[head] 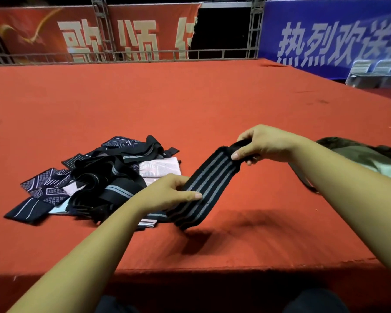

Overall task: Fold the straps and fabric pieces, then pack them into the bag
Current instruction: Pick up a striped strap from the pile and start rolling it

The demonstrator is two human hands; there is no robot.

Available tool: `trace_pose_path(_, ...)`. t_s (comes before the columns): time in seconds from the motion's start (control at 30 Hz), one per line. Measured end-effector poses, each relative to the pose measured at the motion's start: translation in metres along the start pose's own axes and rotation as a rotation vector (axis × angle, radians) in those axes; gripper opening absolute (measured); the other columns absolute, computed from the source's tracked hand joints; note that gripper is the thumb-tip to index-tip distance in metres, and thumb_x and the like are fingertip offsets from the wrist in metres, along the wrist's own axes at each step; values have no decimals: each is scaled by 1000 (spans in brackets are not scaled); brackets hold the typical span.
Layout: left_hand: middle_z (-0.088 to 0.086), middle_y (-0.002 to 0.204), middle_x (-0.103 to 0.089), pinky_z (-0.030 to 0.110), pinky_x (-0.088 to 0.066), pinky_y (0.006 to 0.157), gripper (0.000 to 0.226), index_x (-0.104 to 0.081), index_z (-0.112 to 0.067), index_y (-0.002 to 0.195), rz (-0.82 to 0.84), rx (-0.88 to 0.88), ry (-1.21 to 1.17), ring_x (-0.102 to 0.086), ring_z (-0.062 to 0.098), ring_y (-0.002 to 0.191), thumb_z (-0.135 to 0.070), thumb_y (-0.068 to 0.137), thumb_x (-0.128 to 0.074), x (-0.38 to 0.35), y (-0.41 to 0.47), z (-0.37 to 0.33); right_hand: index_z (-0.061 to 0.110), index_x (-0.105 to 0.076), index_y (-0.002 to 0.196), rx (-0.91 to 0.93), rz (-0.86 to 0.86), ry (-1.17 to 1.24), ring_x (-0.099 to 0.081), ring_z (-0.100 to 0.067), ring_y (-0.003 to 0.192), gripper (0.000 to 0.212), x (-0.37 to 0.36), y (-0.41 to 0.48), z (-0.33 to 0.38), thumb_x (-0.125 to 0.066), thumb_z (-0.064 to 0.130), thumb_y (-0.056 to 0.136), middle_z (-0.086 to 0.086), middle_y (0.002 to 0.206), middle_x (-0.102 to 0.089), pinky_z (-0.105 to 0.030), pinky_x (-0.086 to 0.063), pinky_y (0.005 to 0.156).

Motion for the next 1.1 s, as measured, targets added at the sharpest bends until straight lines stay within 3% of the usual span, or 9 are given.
trace_pose_path(0.1, 19, 113, -71, 50, -50, 99, 34, -66, 1, 111, 20, 34, -87, -69, 25, 98, -26, 91, -69, -10, -1, 0, 5, -67, 81, 74, -158, 177, -47, -18, 62, 13, 13, 2, 12, -79, 2, 75, -11, 72, -56, -25, -38, 54)
trace_pose_path(0.2, 24, 124, -65, 53, -47, 104, 42, -53, -4, 130, 91, 63, -373, -63, 35, 116, -20, 93, -63, -26, -2, 1, 9, -64, 84, 143, -322, 307, -41, -14, 52, 17, 24, 1, 23, -79, 5, 77, -7, 68, -52, -27, -31, 52)
trace_pose_path(0.33, 35, 122, -61, 50, -54, 91, 34, -43, -5, 134, 97, 86, -661, -63, 48, 112, -20, 104, -43, -47, 1, -8, 8, -63, 100, 201, -430, 322, -55, -14, 43, 20, 33, -4, 39, -75, 7, 84, -10, 78, -65, -23, -45, 44)
trace_pose_path(0.43, 31, 124, -62, 45, -56, 87, 44, -48, -1, 135, 33, 126, -828, -65, 43, 112, -32, 105, -38, -54, 12, -7, 2, -59, 102, 312, -476, 341, -70, -20, 57, 16, 32, -10, 56, -66, -3, 89, -17, 85, -68, -30, -59, 57)
trace_pose_path(0.63, 23, 130, -62, 46, -46, 100, 61, -56, 4, 130, -86, 116, -1162, -65, 34, 115, -45, 105, -29, -55, 27, -8, 13, -60, 88, 538, -618, -20, -71, -21, 81, 16, 9, -32, 78, -69, 1, 82, -8, 86, -71, -47, -57, 79)
trace_pose_path(0.77, 25, 131, -61, 55, -45, 102, 61, -56, -1, 134, -152, 29, -1331, -60, 40, 120, -49, 104, -34, -47, 32, -11, 10, -67, 93, 656, -529, -151, -68, -4, 99, 17, -36, -46, 67, -68, -4, 83, -2, 102, -74, -27, -54, 91)
trace_pose_path(0.87, 20, 121, -67, 49, -56, 87, 55, -61, -6, 129, -207, 14, -1379, -67, 36, 108, -46, 105, -32, -40, 31, -8, 6, -71, 103, 743, -530, -341, -67, -15, 106, 22, -62, -51, 55, -64, 2, 83, -6, 111, -73, -34, -52, 94)
trace_pose_path(0.97, 18, 108, -71, 45, -54, 85, 54, -62, -6, 125, -234, 25, -1360, -71, 33, 98, -44, 106, -30, -37, 29, -4, 11, -74, 105, 767, -512, -469, -67, -22, 111, 25, -77, -49, 40, -58, 16, 86, -6, 120, -70, -40, -53, 94)
trace_pose_path(1.1, 20, 119, -68, 47, -55, 87, 58, -57, -4, 134, -238, 37, -1311, -70, 34, 103, -47, 106, -29, -34, 28, 1, 23, -73, 115, 722, -440, -572, -61, -26, 120, 28, -93, -39, 23, -61, 29, 91, -4, 132, -64, -51, -46, 99)
Point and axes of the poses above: each hand's wrist, its own y-axis towards the middle knuckle, its own x-axis out of the back of the hand, z = x × y, the point moved 9 cm from there along y, towards the middle knuckle
